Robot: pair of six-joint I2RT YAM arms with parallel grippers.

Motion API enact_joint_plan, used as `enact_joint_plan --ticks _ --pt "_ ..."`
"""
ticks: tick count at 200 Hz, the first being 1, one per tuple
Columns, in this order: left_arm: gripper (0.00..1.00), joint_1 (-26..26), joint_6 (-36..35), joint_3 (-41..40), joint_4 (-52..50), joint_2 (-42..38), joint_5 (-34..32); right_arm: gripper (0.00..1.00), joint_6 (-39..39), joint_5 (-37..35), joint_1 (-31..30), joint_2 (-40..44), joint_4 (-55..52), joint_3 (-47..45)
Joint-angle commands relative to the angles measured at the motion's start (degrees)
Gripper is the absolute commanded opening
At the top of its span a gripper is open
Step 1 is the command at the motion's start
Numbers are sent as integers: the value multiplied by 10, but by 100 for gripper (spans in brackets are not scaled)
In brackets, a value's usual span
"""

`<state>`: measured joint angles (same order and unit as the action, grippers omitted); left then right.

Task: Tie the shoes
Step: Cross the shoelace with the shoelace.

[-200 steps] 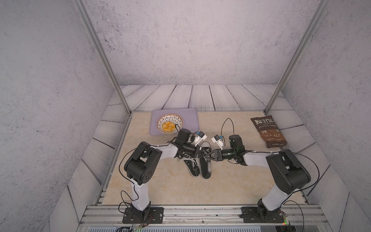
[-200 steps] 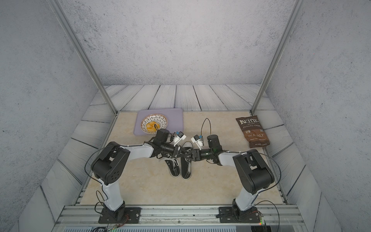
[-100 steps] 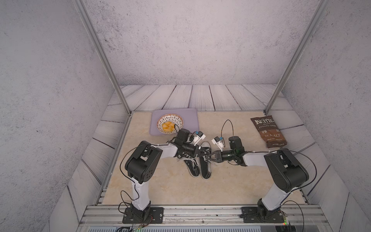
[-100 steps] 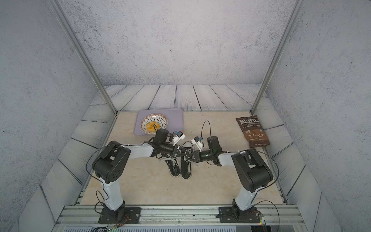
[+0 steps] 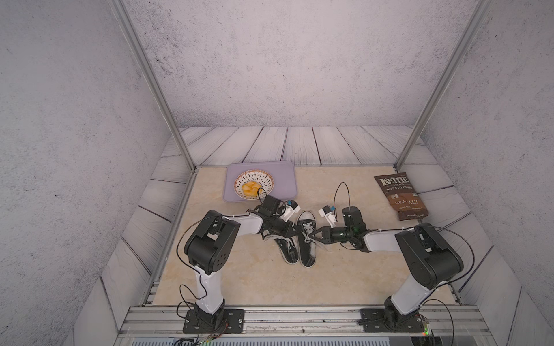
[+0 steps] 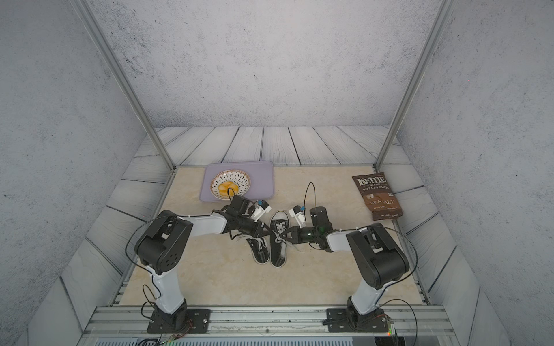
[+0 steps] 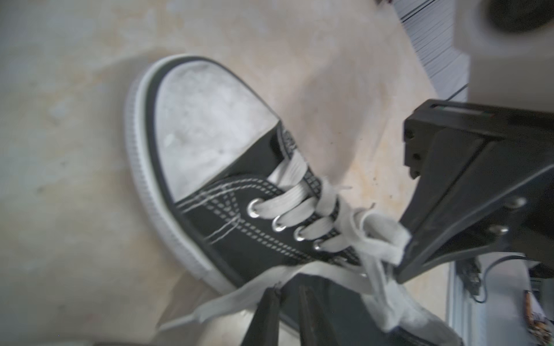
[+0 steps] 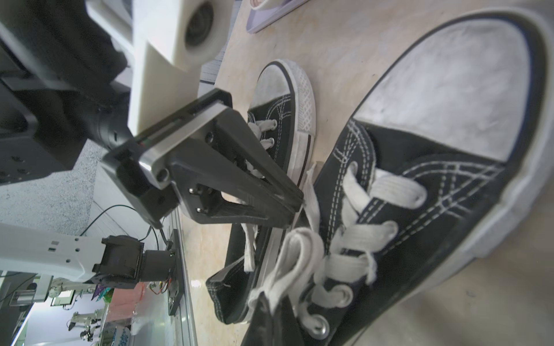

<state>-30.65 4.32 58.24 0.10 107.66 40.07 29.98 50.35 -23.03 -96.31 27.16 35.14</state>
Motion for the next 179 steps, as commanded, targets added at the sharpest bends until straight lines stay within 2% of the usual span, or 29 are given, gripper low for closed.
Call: enact_joint_plan --ticks 1,31,54,101,145,179 --pt "21 -4 -46 -16 -52 -52 -116 0 38 -23 2 16 41 -12" --pt "25 -17 -48 -56 14 -128 -98 0 68 -45 2 26 46 -13" --pt "25 -49 -73 -56 34 -151 -94 0 80 -49 5 31 35 -7" --pt "23 -102 -114 7 9 -85 -94 0 95 -47 9 26 37 -7" --pt "23 -111 -114 29 16 -45 -78 0 96 -44 10 25 39 -10" --pt "21 -113 -120 31 1 -32 -112 0 98 -42 13 23 41 -11"
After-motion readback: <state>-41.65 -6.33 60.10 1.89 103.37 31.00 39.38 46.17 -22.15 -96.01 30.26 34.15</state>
